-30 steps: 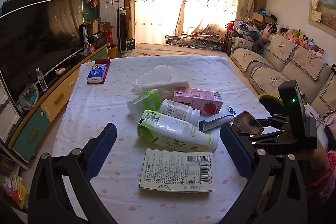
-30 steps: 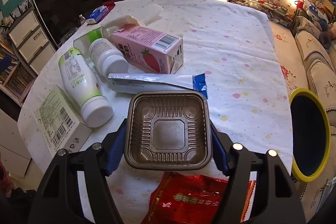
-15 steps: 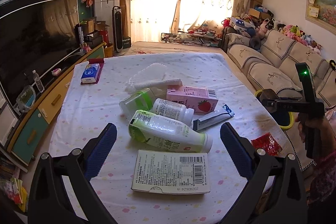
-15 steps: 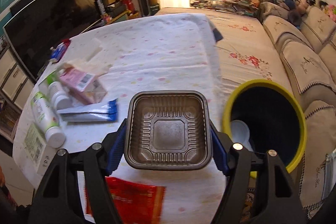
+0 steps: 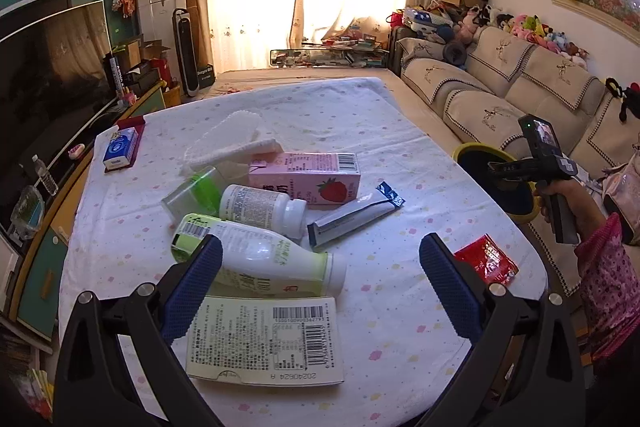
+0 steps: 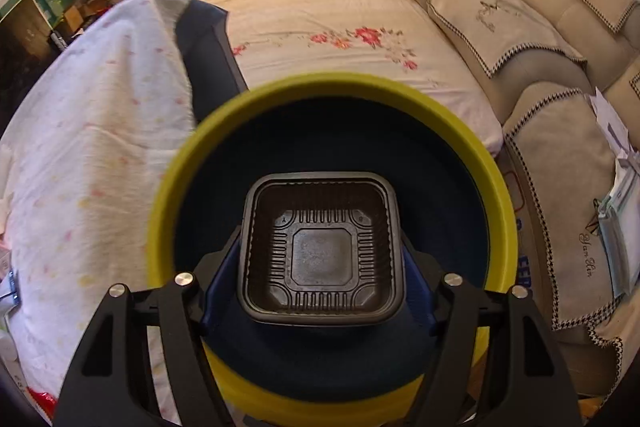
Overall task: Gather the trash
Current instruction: 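Carry the brown tray over the yellow bin and open the right gripper, then grasp the red snack wrapper with the left gripper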
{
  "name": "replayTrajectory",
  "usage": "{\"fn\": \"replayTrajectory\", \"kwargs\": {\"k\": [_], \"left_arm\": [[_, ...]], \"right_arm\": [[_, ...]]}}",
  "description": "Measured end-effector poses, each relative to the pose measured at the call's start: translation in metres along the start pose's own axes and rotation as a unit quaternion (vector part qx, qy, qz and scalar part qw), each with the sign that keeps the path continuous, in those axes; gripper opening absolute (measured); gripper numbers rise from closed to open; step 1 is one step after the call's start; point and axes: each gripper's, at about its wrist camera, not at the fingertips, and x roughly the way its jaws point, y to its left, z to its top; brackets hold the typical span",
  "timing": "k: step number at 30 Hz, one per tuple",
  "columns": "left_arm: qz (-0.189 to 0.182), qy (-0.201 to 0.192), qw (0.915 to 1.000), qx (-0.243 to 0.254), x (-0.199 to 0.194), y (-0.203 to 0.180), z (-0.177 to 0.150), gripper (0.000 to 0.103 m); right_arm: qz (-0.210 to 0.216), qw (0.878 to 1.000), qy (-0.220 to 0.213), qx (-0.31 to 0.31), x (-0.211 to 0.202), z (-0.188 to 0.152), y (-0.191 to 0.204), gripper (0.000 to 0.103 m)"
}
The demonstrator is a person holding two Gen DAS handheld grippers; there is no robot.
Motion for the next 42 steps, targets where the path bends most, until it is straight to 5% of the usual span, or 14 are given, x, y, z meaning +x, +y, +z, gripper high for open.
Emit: {"fn": "replayTrajectory", "kwargs": {"k": [15, 25, 31, 36, 42], "left_arm": [[-0.059, 0.032, 0.995, 0.074, 0.03, -0.052, 0.002, 0.097], [-0.111, 0.099, 0.9822, 0.115, 0.081, -0.093, -0.016, 0.095], [-0.127, 0.134, 0.9754, 0.12, 0.107, -0.106, -0.022, 0.077], [-0.134, 0.161, 0.9719, 0.107, 0.124, -0.105, -0.026, 0.052], [-0.138, 0.161, 0.9708, 0.113, 0.12, -0.106, -0.027, 0.027]], "right_arm": [[0.013, 1.0, -0.023, -0.006, -0.017, -0.016, 0.0, 0.08], [0.007, 0.998, -0.054, -0.025, -0.048, -0.029, 0.006, 0.081], [0.011, 0.998, -0.063, -0.03, -0.057, -0.028, 0.004, 0.082], [0.012, 0.997, -0.067, -0.032, -0.06, -0.031, 0.004, 0.082], [0.011, 0.997, -0.068, -0.029, -0.061, -0.032, 0.0, 0.082]]}}
